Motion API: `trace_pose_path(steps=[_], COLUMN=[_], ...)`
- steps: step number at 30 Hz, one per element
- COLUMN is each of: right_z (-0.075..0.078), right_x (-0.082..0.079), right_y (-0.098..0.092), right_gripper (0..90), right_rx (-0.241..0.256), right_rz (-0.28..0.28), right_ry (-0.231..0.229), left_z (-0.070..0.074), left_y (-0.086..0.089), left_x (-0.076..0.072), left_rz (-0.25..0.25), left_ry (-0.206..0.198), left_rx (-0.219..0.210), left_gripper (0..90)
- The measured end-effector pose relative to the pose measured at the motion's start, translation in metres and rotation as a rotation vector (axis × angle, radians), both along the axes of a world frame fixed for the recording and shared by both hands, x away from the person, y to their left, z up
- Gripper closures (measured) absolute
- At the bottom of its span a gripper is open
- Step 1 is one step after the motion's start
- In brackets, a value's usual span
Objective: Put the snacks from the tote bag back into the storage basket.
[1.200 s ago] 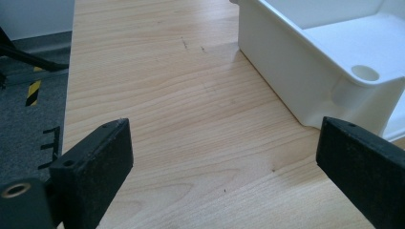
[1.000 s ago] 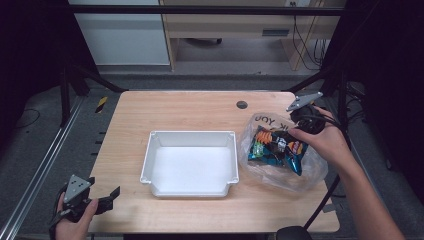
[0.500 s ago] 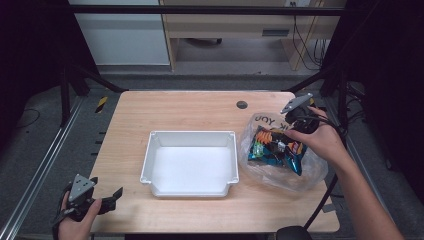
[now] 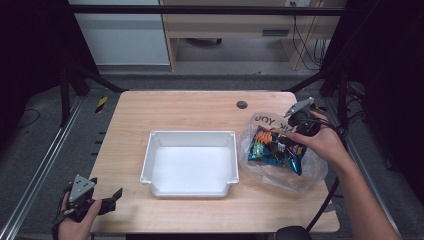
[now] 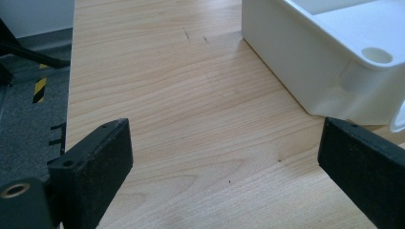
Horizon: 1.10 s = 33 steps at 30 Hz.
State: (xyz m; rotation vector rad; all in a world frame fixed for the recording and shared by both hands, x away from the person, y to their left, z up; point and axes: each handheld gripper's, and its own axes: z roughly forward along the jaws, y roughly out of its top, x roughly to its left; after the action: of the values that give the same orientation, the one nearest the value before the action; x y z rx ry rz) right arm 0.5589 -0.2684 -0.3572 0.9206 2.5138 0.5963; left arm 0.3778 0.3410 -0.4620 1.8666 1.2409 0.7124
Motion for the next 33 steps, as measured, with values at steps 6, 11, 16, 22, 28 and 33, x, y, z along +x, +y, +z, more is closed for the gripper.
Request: trace_pose_path(steps=[6, 11, 16, 22, 28, 33], right_z=[-0.011, -0.02, -0.031, -0.044, -0.055, -0.062], right_x=[0.004, 0.011, 0.013, 0.016, 0.02, 0.023], right_y=[0.003, 0.009, 0.014, 0.017, 0.017, 0.02], right_gripper=[12.2, 8.9, 8.7, 10.5, 11.4, 11.4], right_rx=[-0.02, -0.027, -0.028, -0.05, -0.059, -0.07], right_rz=[0.012, 0.019, 0.049, 0.073, 0.067, 0.072], right_ry=[0.032, 0.054, 0.072, 0.081, 0.106, 0.123], left_z=[-0.001, 0.0, -0.001, -0.001, -0.001, -0.002], left_y=[0.001, -0.001, -0.003, 0.003, 0.005, 0.002], left_x=[-0.001, 0.002, 0.0, 0.001, -0.002, 0.001], left_rz=[-0.001, -0.006, -0.006, 0.012, 0.016, 0.008], left_ry=[0.003, -0.002, -0.012, -0.014, -0.016, -0.007], left_rx=[0.011, 0.026, 0.022, 0.019, 0.014, 0.02], left_gripper=[4.1, 4.1, 4.1, 3.9, 4.0, 4.0])
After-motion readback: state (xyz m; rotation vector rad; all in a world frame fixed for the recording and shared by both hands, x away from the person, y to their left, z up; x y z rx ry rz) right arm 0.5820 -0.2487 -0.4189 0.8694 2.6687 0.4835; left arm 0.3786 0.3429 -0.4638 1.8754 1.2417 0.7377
